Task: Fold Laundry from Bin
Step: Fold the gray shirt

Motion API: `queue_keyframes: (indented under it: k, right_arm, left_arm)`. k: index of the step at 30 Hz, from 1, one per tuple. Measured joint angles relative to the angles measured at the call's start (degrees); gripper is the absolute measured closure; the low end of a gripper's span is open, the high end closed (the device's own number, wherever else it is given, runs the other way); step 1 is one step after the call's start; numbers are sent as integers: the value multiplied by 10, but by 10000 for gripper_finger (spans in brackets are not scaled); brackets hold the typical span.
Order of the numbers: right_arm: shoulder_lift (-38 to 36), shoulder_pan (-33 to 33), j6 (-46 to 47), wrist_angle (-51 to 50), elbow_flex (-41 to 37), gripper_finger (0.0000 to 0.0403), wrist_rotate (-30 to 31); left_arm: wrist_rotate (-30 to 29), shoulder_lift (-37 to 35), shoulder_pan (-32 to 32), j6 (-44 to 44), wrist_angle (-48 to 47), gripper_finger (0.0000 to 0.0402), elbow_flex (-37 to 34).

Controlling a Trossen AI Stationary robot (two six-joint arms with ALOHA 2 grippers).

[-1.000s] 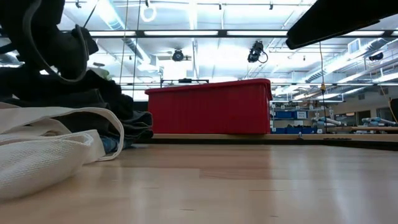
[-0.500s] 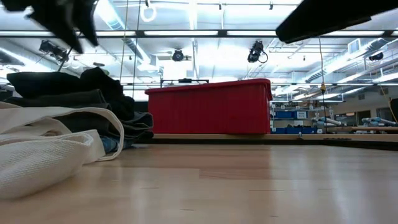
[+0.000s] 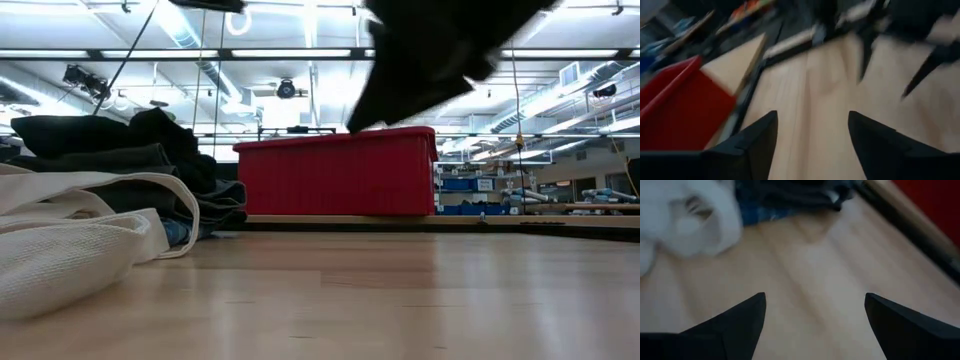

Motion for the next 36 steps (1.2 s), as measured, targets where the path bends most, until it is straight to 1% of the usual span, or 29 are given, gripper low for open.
queue_keyframes:
  k: [2, 5, 7, 8, 12, 15, 17, 20, 24, 26, 28, 29, 32, 34, 36]
  right_arm:
    - [-23, -23, -31, 1, 0, 56, 1]
    - [-61, -52, -83, 0, 0, 56, 3]
    - [-84, -72, -119, -7, 0, 56, -3]
    - [-96, -83, -136, -13, 0, 56, -9]
    - [-144, -149, -200, -31, -2, 56, -21]
    - [-183, -211, -278, 16, -24, 56, -56]
    - [-209, -259, -344, 83, -47, 56, -99]
    - [-238, -337, -438, 221, -89, 56, -188]
    - [-247, -450, -543, 442, -144, 56, -342]
    - [-246, -507, -573, 545, -165, 56, -410]
    - [-237, -559, -589, 636, -174, 56, -456]
    - [-235, -583, -594, 663, -178, 56, -474]
    - [-230, -642, -600, 731, -176, 56, -531]
    - [-230, -672, -574, 748, -173, 56, -567]
    - [-228, -691, -531, 746, -167, 56, -586]
  left_arm:
    - [86, -9, 65, 24, 101, 172, -42]
    - [188, -10, 152, 24, 175, 190, -87]
    - [235, -9, 191, 21, 222, 200, -109]
    - [244, -9, 206, 20, 246, 204, -120]
    - [248, -7, 260, 25, 316, 214, -163]
    - [248, -8, 299, 26, 384, 216, -187]
    - [248, -3, 325, 27, 413, 216, -199]
    - [259, -1, 370, 43, 451, 216, -211]
    - [346, 11, 440, 91, 486, 216, -215]
    - [375, 20, 481, 115, 528, 216, -213]
    - [378, 26, 526, 140, 553, 216, -213]
    - [379, 27, 549, 151, 569, 216, -214]
    - [379, 41, 609, 166, 664, 216, -212]
    - [377, 43, 648, 145, 722, 216, -213]
    - [376, 44, 678, 94, 756, 216, -208]
